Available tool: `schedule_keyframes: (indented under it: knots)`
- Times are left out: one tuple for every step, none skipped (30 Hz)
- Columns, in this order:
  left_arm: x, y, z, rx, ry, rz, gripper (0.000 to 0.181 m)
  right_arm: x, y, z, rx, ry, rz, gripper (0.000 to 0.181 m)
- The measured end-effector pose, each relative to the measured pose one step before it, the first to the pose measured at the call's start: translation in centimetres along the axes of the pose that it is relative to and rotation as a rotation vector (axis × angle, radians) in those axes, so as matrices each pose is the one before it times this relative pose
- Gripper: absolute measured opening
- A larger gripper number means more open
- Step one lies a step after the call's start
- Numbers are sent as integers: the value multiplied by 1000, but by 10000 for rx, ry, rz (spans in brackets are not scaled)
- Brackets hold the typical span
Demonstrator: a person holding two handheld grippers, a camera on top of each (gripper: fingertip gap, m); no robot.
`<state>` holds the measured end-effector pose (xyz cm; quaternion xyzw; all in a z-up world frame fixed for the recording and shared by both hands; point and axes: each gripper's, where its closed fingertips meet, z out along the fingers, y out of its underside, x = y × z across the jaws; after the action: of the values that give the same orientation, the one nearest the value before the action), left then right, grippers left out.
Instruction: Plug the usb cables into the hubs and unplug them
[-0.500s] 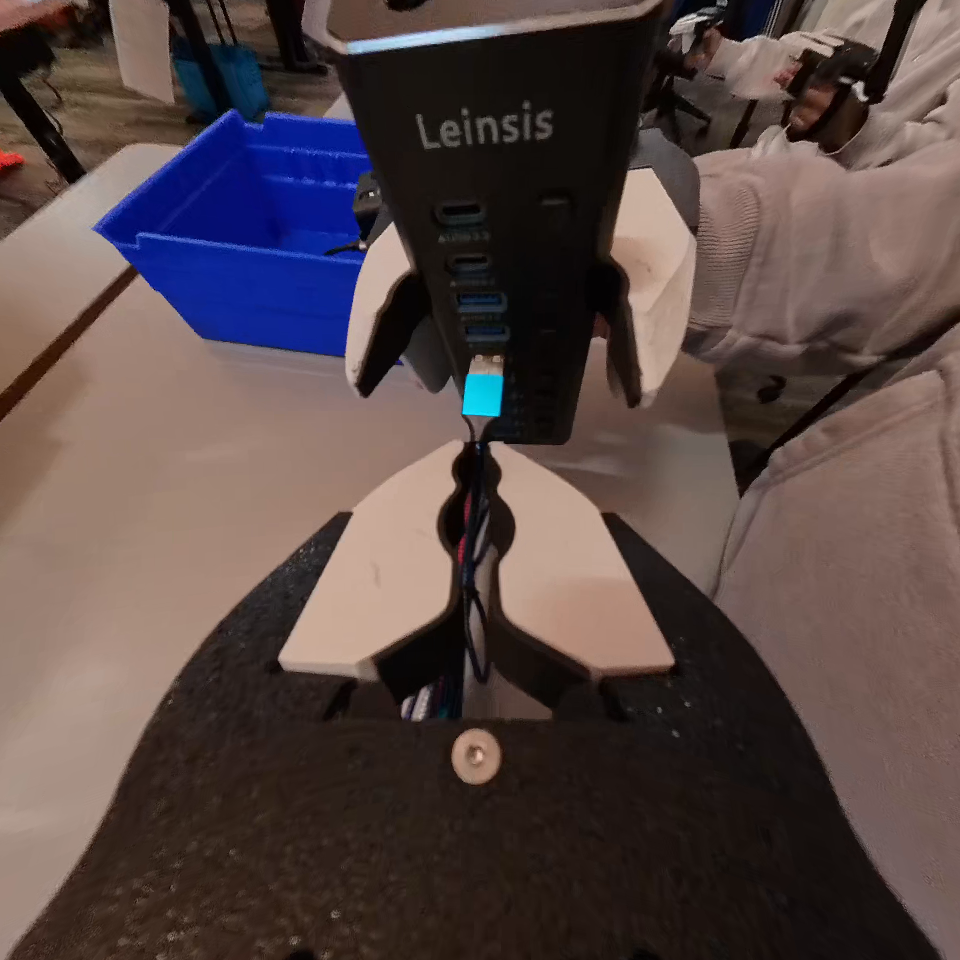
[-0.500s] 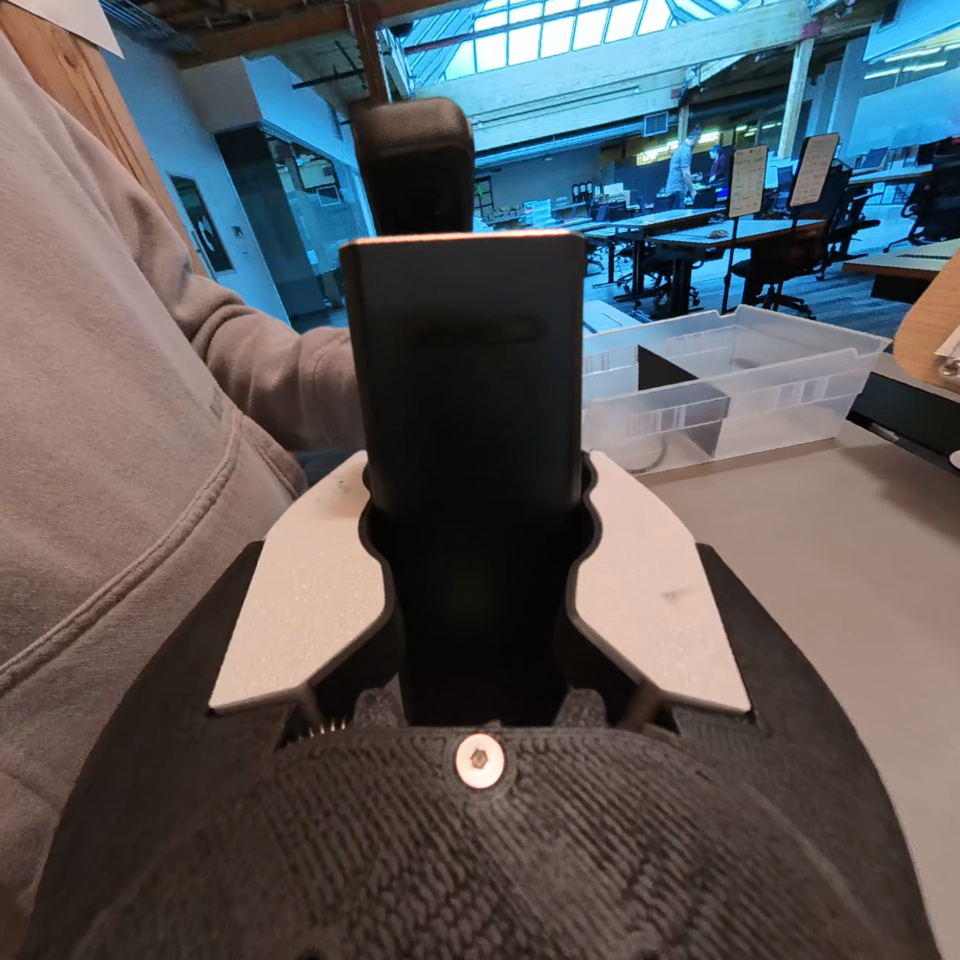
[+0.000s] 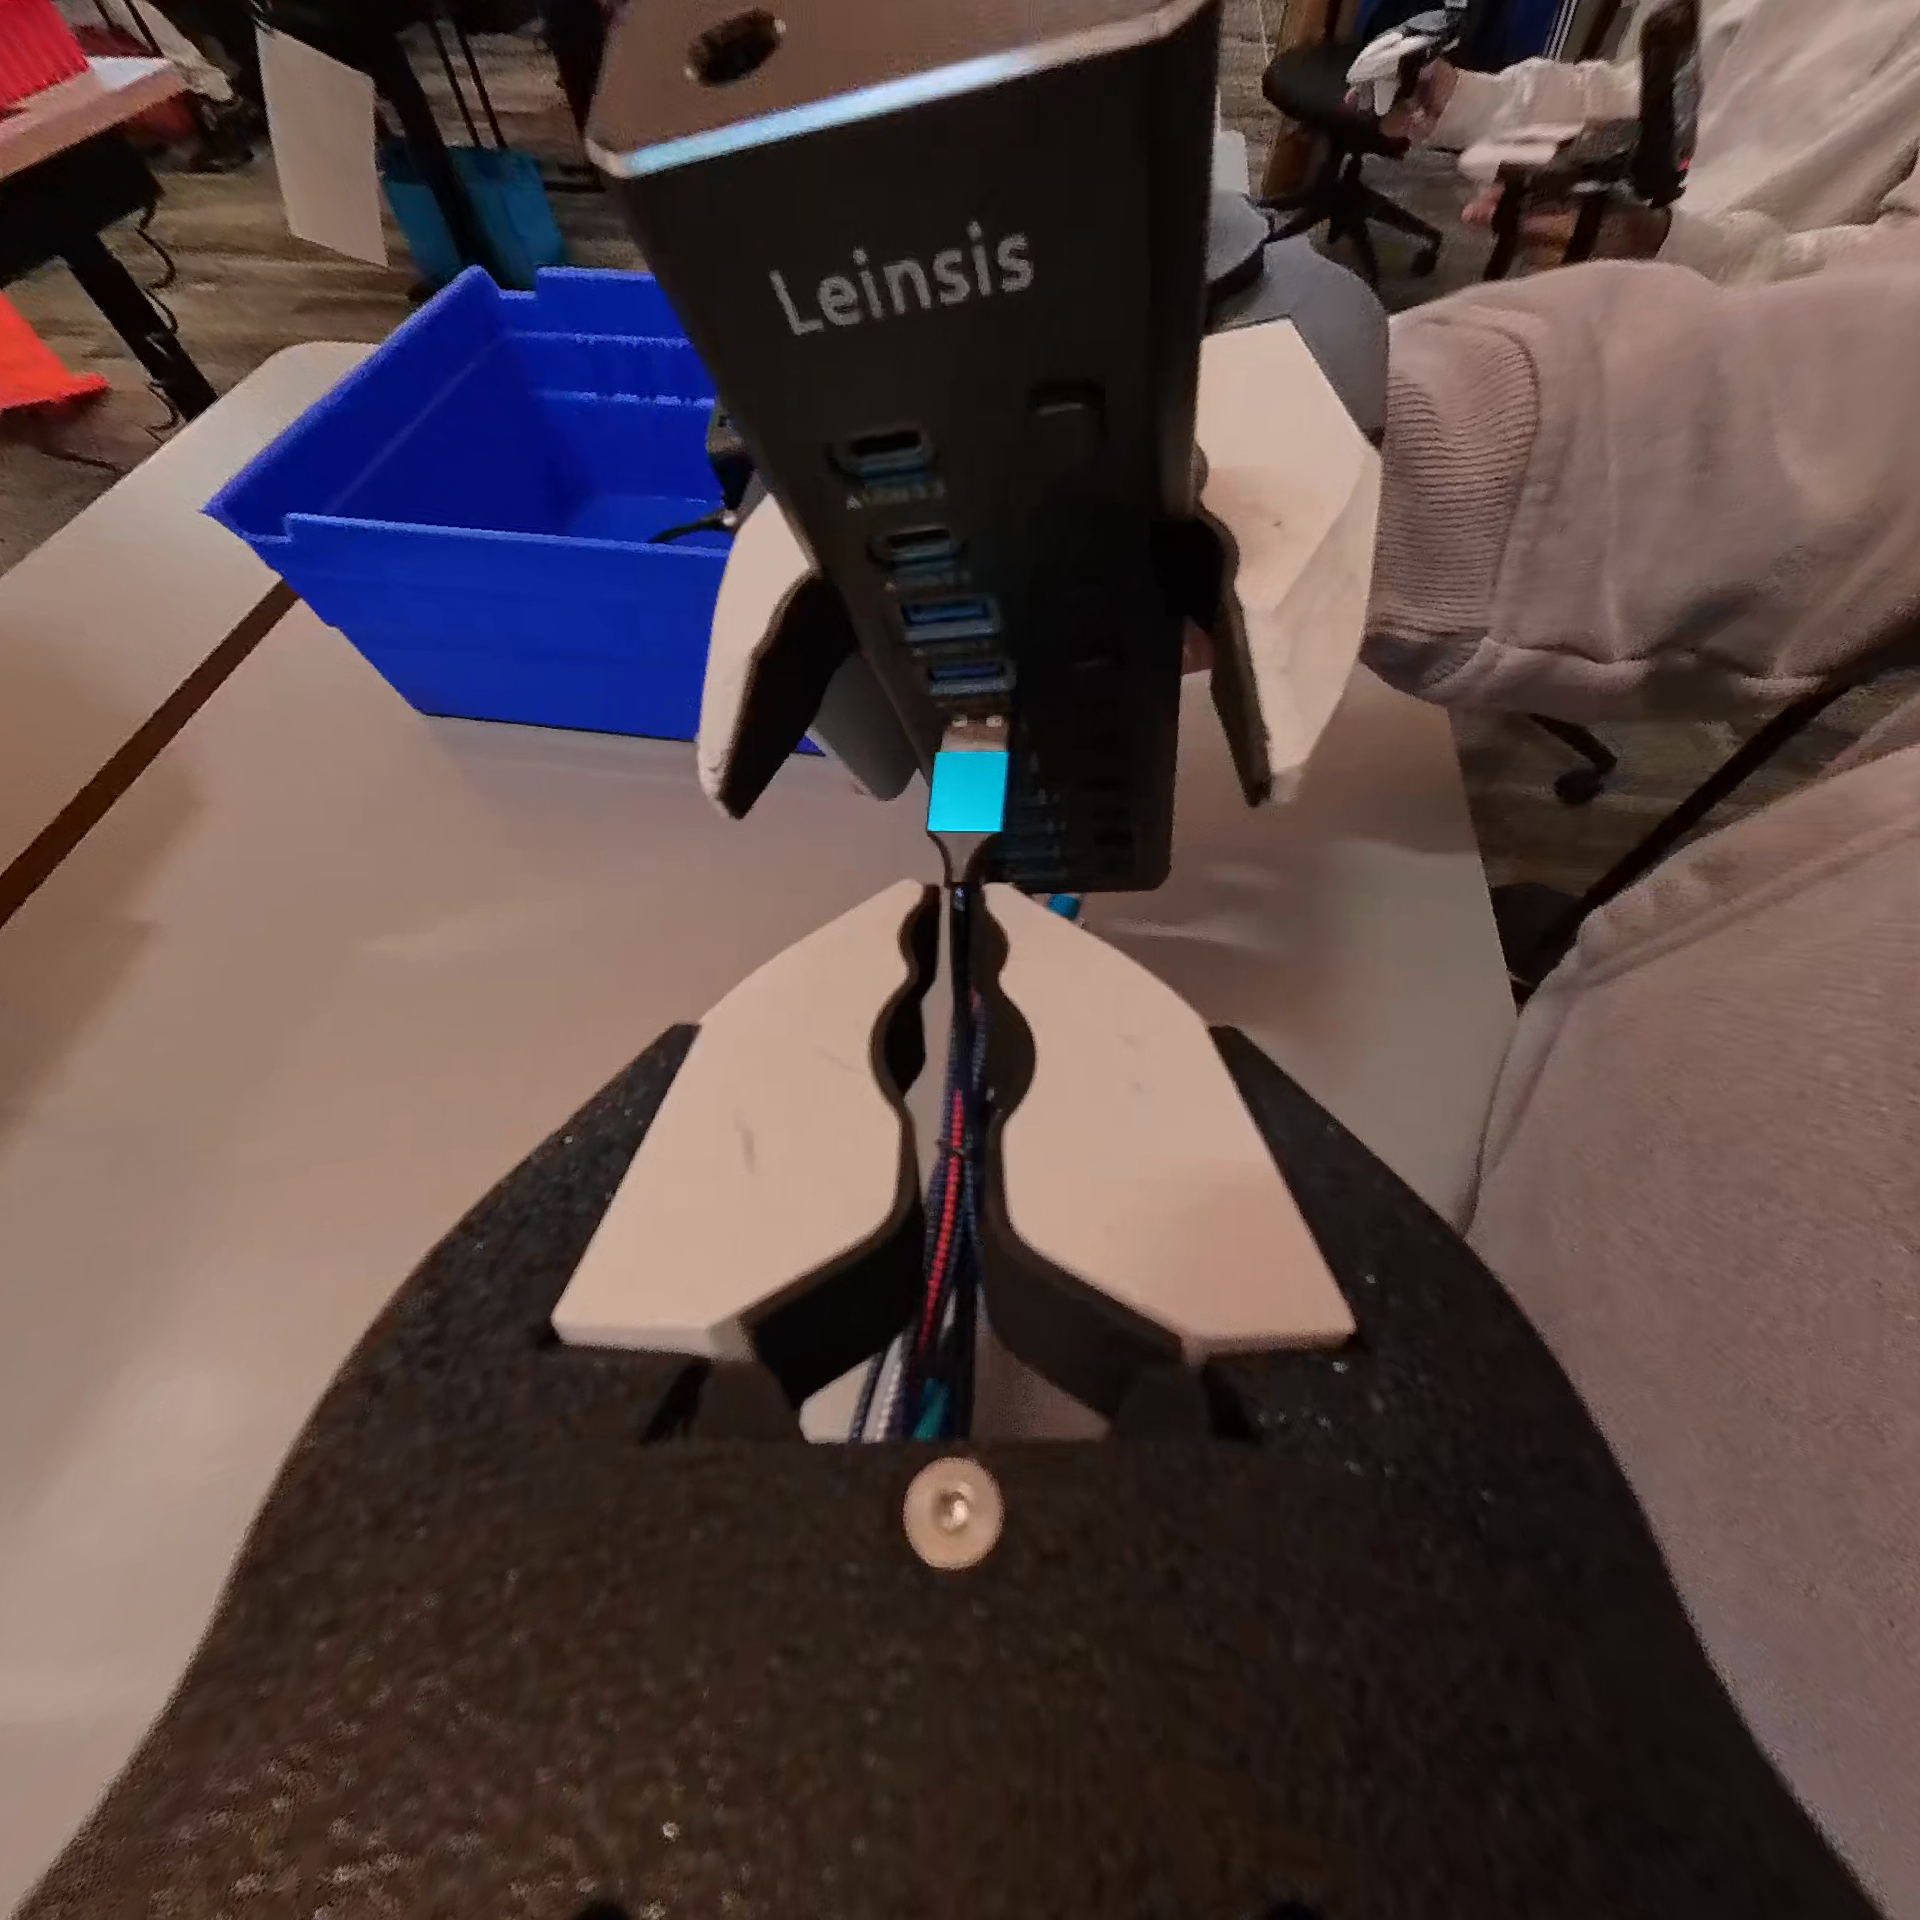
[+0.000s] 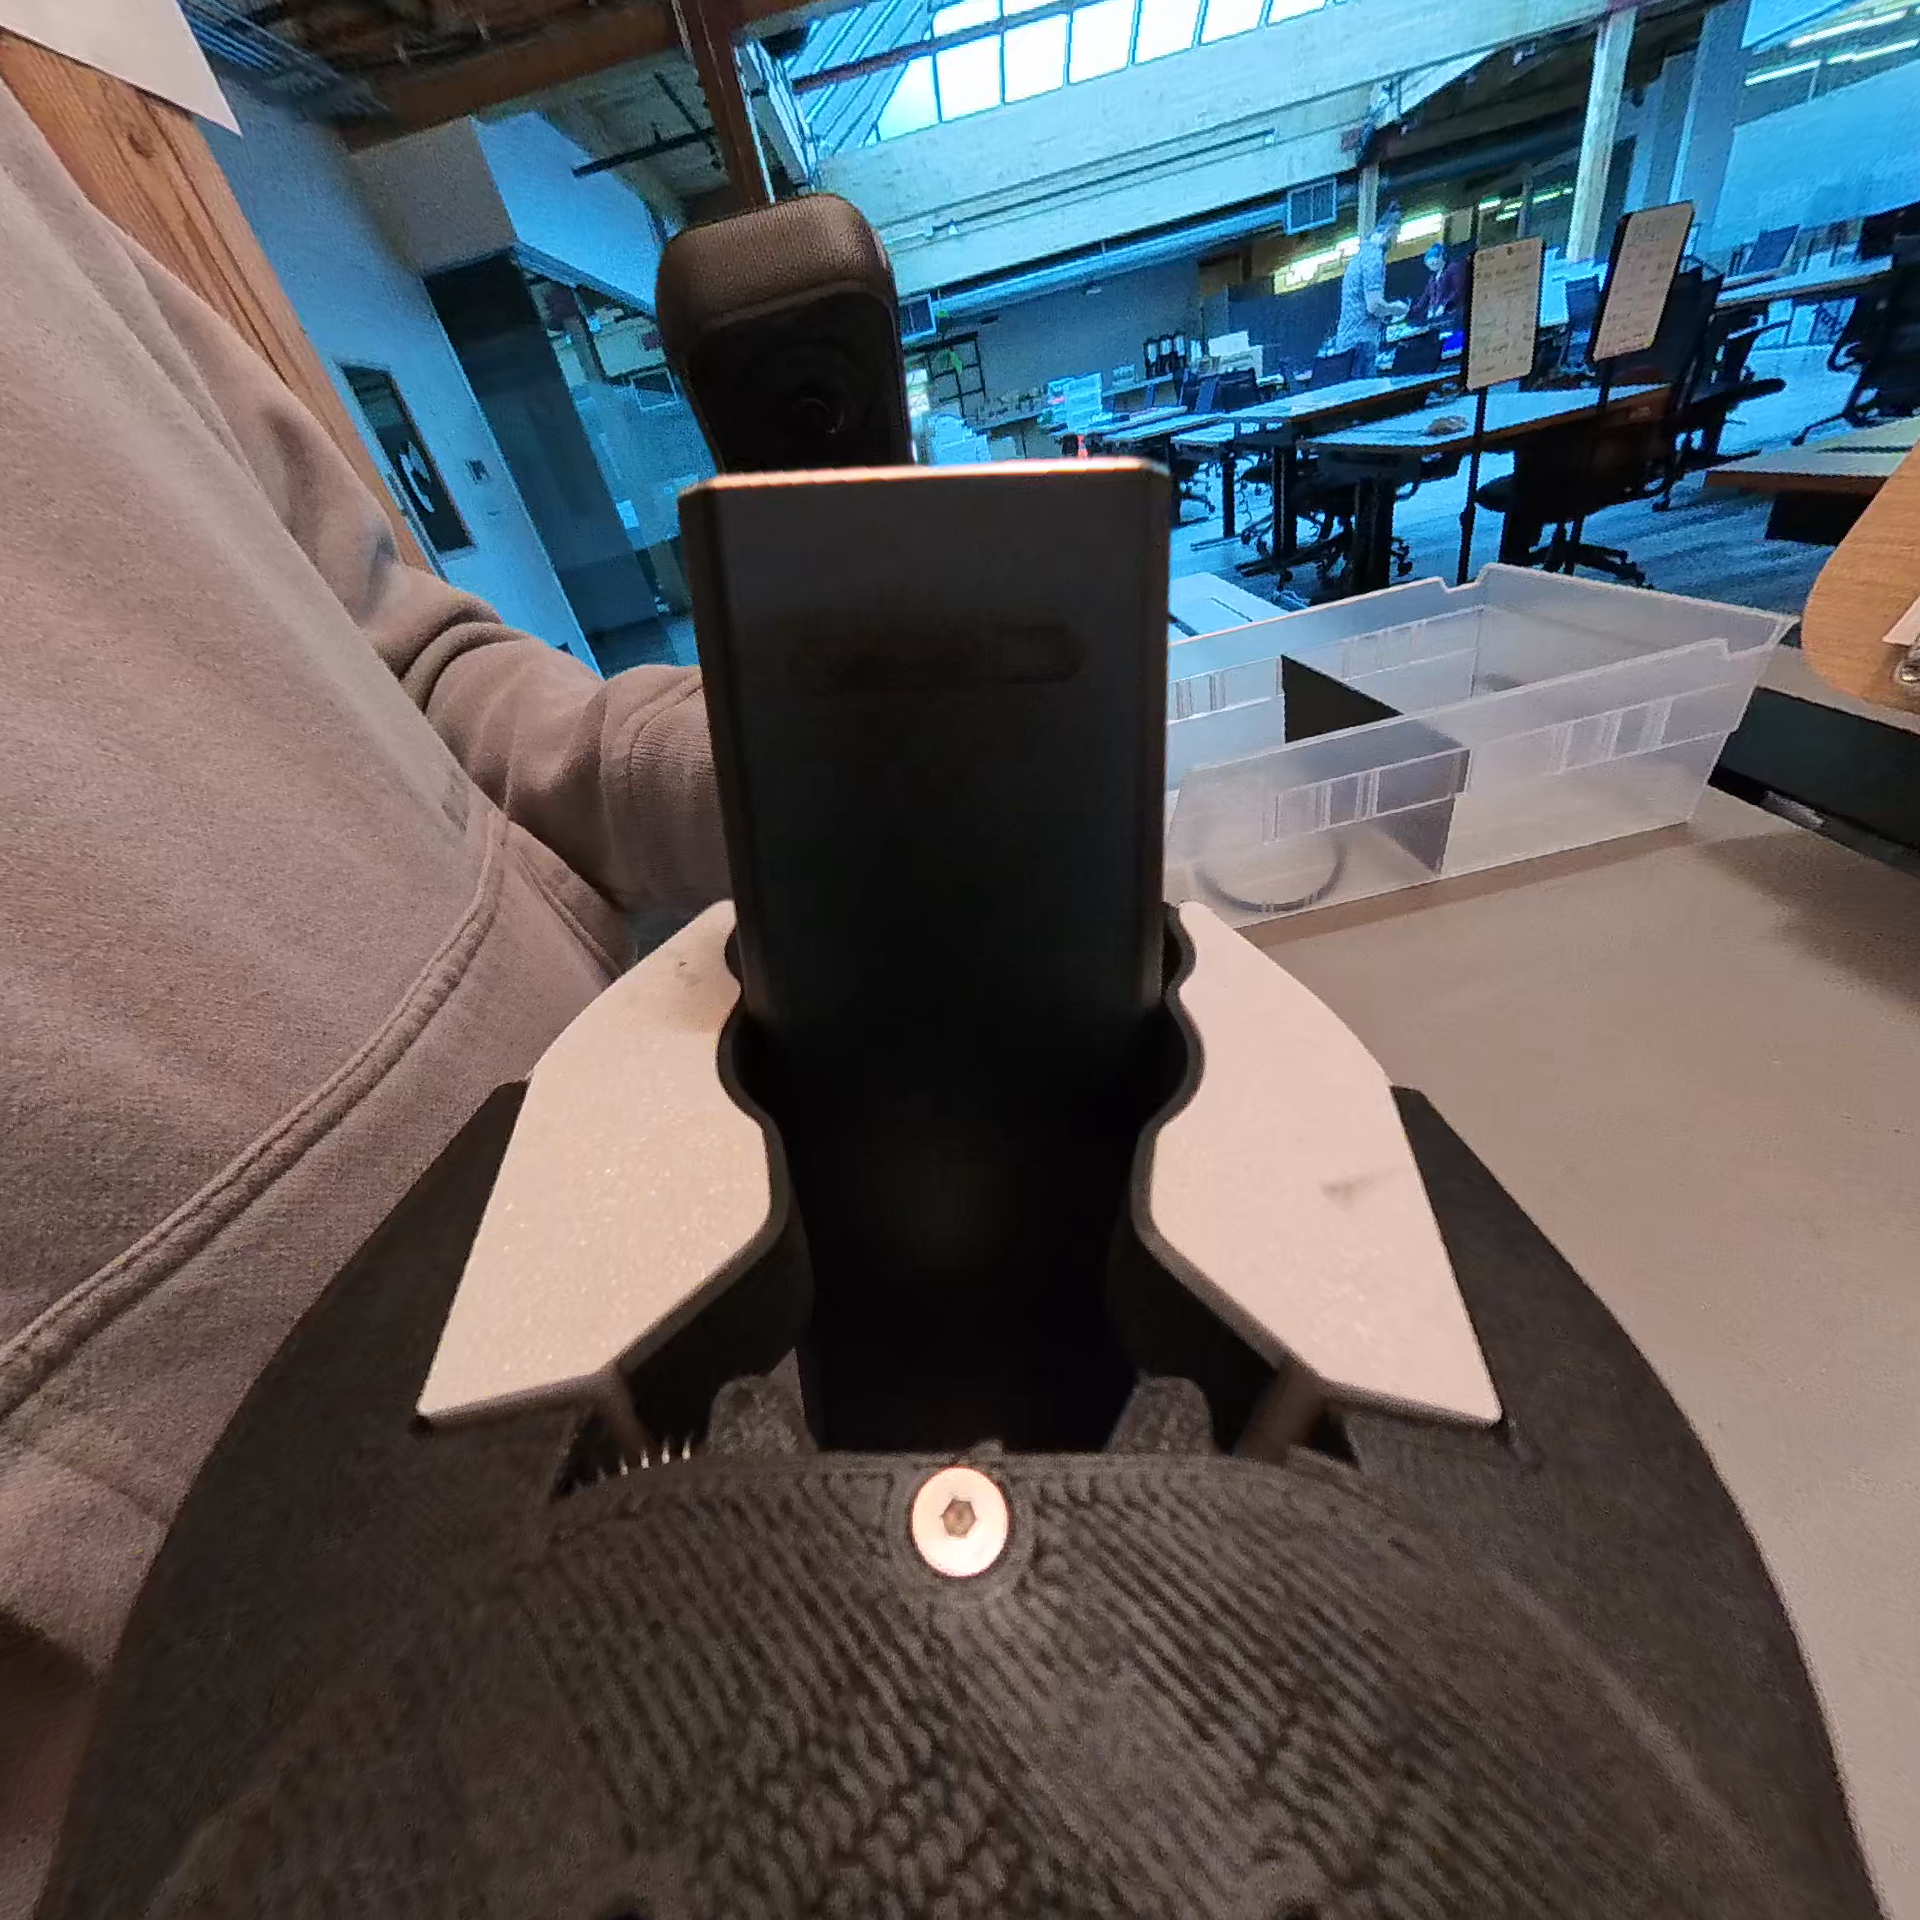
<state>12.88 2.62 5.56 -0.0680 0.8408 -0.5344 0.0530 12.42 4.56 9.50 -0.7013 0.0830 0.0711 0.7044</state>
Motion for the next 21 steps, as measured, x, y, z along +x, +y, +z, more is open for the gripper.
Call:
schedule_keyframes:
  knots:
    - [-301, -271, -347, 108, -126, -38, 15, 56, -132, -35, 122, 65, -6, 72]
    - [-339, -398, -494, 112, -142, -33, 23, 34, -145, -37, 105, 63, -16, 72]
    - [-303, -629, -593, 149, -155, 5, 30, 20, -78, -30, 57, 41, -8, 72]
    - [-209, -983, -638, 258, -155, 38, 38, 71, -122, -37, 108, 81, -25, 72]
    - [-36, -1393, -614, 407, -109, 13, 46, 66, -138, -11, 146, 65, -8, 72]
    - [119, -1604, -456, 477, -53, -44, 53, -33, -110, 22, 119, -22, 26, 72]
    - [228, -1513, -205, 424, 9, -120, 59, 66, -14, 88, 60, 52, 3, 72]
    - [250, -1146, 90, 242, 58, -209, 67, 54, 61, 177, 3, 33, -26, 72]
    - [287, -676, 318, 15, 135, -282, 74, -66, 112, 262, -36, -65, 8, 72]
    - [250, -249, 446, -174, 187, -262, 81, -60, 133, 357, -70, -31, -10, 72]
    - [-4, 46, 462, -270, 51, -164, 85, -140, 127, 395, -100, -66, -64, 72]
    - [-148, 92, 351, -213, -46, -16, 84, -210, 107, 400, -108, -99, -57, 72]
    - [-37, -33, 215, -54, 3, 91, 67, -127, 12, 356, -75, -20, -75, 72]
    - [-19, -106, 122, -1, -9, 51, 61, -92, 6, 211, -54, -11, -35, 72]
    - [-8, 20, 62, -122, 14, 59, 61, -74, 27, 59, -31, -50, 49, 72]
    - [30, 102, 12, -156, 70, 120, 61, 69, 55, -38, -20, 103, -57, 72]
    - [-4, 39, -2, -70, 92, 35, 61, 136, 38, -63, -39, 159, -46, 72]
    - [-18, 9, 8, 1, 103, -31, 61, 40, 31, -24, -50, 53, 72, 72]
    - [-15, 13, -9, -25, 103, 27, 61, 56, 83, 29, -144, 52, 35, 73]
    - [40, 14, -41, -67, 92, 194, 61, 146, 103, 43, -151, 152, -82, 73]
    - [73, -32, -78, -100, 43, 276, 61, 100, 122, 16, -144, 122, -75, 73]
